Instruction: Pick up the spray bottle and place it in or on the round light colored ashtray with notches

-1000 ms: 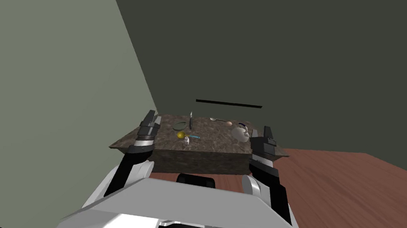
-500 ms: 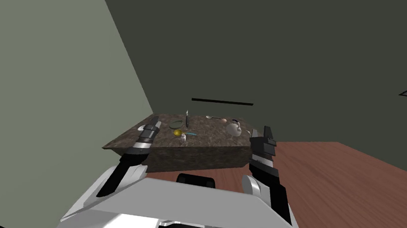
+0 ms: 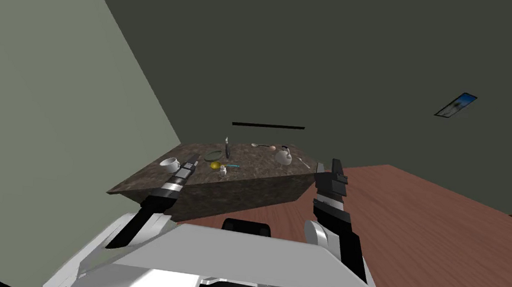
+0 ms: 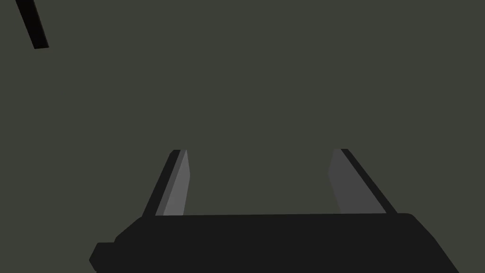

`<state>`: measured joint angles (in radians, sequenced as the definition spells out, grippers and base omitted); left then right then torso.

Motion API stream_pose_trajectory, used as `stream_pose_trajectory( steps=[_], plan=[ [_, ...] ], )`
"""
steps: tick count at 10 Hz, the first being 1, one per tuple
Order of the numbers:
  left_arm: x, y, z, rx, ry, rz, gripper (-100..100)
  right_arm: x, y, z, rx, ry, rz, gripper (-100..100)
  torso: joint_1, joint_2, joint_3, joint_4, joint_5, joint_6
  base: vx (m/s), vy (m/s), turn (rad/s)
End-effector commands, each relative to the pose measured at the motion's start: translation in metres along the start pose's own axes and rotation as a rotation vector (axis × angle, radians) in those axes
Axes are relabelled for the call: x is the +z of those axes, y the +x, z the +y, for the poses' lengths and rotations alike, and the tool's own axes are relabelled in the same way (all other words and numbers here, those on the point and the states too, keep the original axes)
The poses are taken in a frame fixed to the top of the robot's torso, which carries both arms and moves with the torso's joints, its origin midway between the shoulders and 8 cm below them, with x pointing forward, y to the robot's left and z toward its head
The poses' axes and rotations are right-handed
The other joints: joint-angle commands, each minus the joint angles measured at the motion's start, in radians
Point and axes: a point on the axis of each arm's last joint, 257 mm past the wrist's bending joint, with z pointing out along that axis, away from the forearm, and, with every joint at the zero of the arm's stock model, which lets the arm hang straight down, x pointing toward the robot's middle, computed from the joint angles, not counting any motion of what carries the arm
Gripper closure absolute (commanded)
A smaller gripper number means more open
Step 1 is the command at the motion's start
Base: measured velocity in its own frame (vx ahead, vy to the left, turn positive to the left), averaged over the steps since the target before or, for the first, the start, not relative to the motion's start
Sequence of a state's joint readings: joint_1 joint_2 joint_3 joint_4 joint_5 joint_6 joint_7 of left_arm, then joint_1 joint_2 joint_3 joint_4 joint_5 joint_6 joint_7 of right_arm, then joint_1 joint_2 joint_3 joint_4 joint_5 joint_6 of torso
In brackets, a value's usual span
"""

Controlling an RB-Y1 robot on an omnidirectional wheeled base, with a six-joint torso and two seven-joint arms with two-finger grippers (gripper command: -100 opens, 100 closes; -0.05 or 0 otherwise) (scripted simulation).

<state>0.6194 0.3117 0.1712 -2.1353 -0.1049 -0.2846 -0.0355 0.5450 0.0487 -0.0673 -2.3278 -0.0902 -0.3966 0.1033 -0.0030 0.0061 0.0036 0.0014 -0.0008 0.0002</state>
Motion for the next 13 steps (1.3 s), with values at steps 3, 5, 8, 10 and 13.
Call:
stream_pose_trajectory(
  steps=[3,5,8,10,13],
  plan=[
    [-0.017,-0.014,0.072,0.116,-0.181,0.072,-100,0.0,0.0,0.0,0.0,0.0,0.0,0,0.0,-0.002,-0.001,0.0,0.0,0.0,-0.053,-0.067,-0.23],
    [-0.023,-0.021,0.09,0.156,-0.229,0.096,-100,0.0,0.0,0.0,0.0,0.0,0.0,0,0.001,-0.003,-0.002,-0.001,0.0,-0.001,-0.022,-0.05,-0.11],
    [-0.037,-0.038,0.125,0.227,-0.329,0.129,-100,0.0,0.0,0.0,0.0,0.0,0.0,0,0.002,-0.004,-0.002,-0.001,0.0,-0.001,-0.016,-0.05,-0.169],
    [-0.044,-0.048,0.142,0.263,-0.379,0.144,-100,0.0,0.0,0.0,0.0,0.0,0.0,0,0.001,-0.005,-0.003,-0.001,0.0,0.0,-0.006,-0.051,-0.17],
    [-0.059,-0.07,0.173,0.335,-0.476,0.169,-100,0.0,0.0,0.0,0.0,0.0,0.0,0,0.002,-0.006,-0.003,-0.001,0.0,0.0,0.009,-0.047,-0.166]
  ],
)
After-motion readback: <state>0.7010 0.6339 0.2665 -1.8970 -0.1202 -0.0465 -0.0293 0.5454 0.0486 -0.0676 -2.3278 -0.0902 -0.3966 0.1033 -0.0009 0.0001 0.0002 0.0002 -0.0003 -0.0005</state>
